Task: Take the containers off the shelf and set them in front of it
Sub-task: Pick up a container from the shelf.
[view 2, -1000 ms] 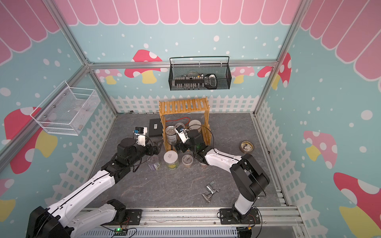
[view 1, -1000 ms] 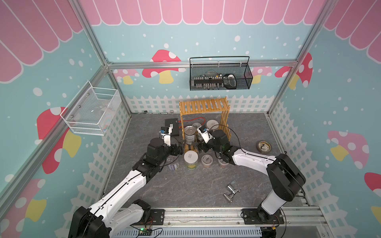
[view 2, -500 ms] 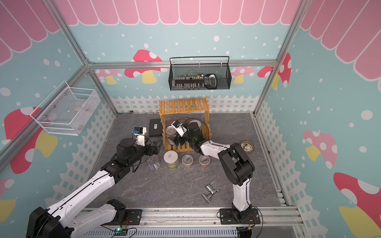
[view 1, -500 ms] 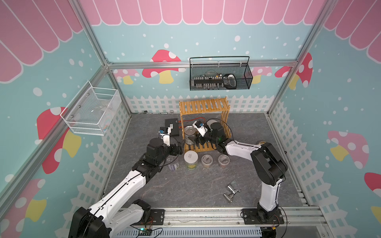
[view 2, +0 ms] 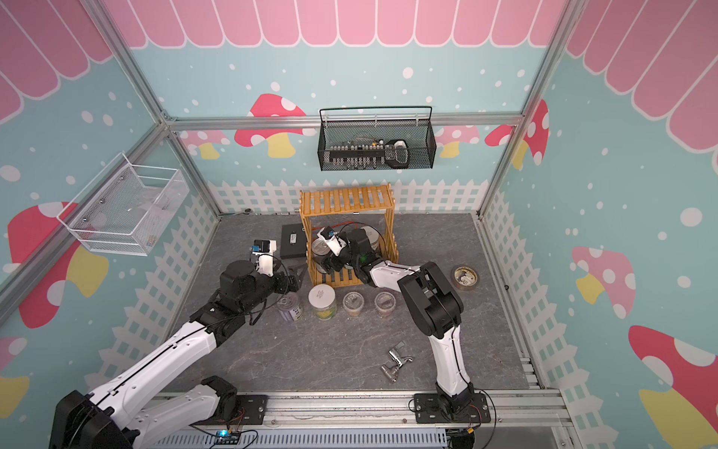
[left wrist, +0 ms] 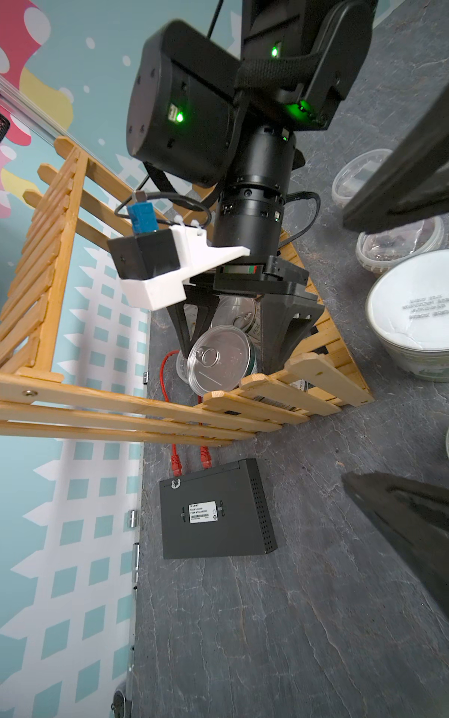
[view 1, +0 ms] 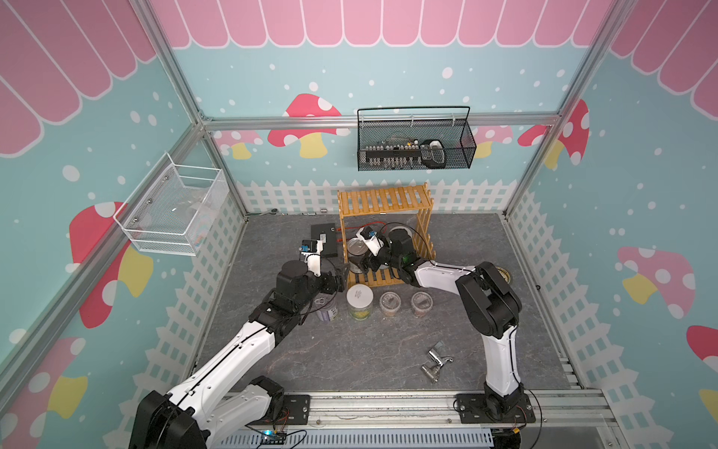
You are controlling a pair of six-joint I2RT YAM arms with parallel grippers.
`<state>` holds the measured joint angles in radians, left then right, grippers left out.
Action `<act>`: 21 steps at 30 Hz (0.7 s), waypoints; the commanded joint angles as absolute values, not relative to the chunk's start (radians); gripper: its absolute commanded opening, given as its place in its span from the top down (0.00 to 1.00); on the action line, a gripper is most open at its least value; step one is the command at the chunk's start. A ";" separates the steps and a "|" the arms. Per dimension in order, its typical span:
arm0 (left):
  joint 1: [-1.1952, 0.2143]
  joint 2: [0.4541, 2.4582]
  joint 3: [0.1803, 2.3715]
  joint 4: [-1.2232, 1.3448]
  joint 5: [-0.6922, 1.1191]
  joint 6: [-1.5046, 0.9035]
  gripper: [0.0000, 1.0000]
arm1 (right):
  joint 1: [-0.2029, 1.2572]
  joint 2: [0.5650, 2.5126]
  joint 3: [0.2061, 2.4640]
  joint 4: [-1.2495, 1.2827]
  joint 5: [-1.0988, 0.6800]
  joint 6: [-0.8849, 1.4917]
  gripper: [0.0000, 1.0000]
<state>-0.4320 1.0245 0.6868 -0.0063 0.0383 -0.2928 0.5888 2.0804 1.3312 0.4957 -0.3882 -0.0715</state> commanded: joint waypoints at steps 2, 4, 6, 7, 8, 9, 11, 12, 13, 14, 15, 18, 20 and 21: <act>-0.423 1.024 0.675 0.002 0.052 -0.298 0.01 | 0.581 2.118 1.368 0.514 -0.434 -0.044 0.10; -0.425 1.024 0.676 0.000 0.056 -0.296 0.01 | 0.578 2.120 1.373 0.515 -0.442 -0.037 0.17; -0.424 1.026 0.676 0.000 0.057 -0.296 0.01 | 0.579 2.112 1.370 0.517 -0.452 -0.038 0.25; -0.424 1.025 0.676 0.001 0.058 -0.296 0.01 | 0.578 2.107 1.365 0.521 -0.454 -0.037 0.29; -0.424 1.026 0.676 0.000 0.058 -0.296 0.01 | 0.578 2.101 1.360 0.523 -0.457 -0.038 0.31; -0.424 1.026 0.678 0.000 0.060 -0.296 0.01 | 0.576 2.094 1.351 0.527 -0.458 -0.038 0.32; -0.426 1.026 0.678 0.000 0.063 -0.298 0.01 | 0.573 2.075 1.333 0.535 -0.456 -0.038 0.34; -0.424 1.026 0.678 0.000 0.066 -0.298 0.01 | 0.571 2.064 1.322 0.541 -0.454 -0.037 0.35; -0.425 1.025 0.678 0.000 0.068 -0.299 0.01 | 0.572 2.050 1.309 0.547 -0.451 -0.037 0.35; -0.425 1.025 0.678 0.000 0.073 -0.299 0.01 | 0.571 2.038 1.299 0.551 -0.451 -0.038 0.36; -0.424 1.022 0.678 0.001 0.076 -0.300 0.01 | 0.569 2.026 1.289 0.554 -0.451 -0.037 0.36; -0.424 1.022 0.681 0.003 0.087 -0.301 0.01 | 0.569 1.983 1.252 0.564 -0.454 -0.037 0.37; -0.424 1.022 0.683 0.003 0.089 -0.301 0.01 | 0.568 1.950 1.225 0.565 -0.457 -0.038 0.37; -0.424 1.021 0.683 0.003 0.092 -0.301 0.01 | 0.568 1.930 1.208 0.570 -0.455 -0.039 0.37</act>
<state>-0.4320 1.0248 0.6868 -0.0051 0.0696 -0.2928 0.5755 2.0068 1.2350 0.5217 -0.4416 -0.0441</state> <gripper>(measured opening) 0.990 0.763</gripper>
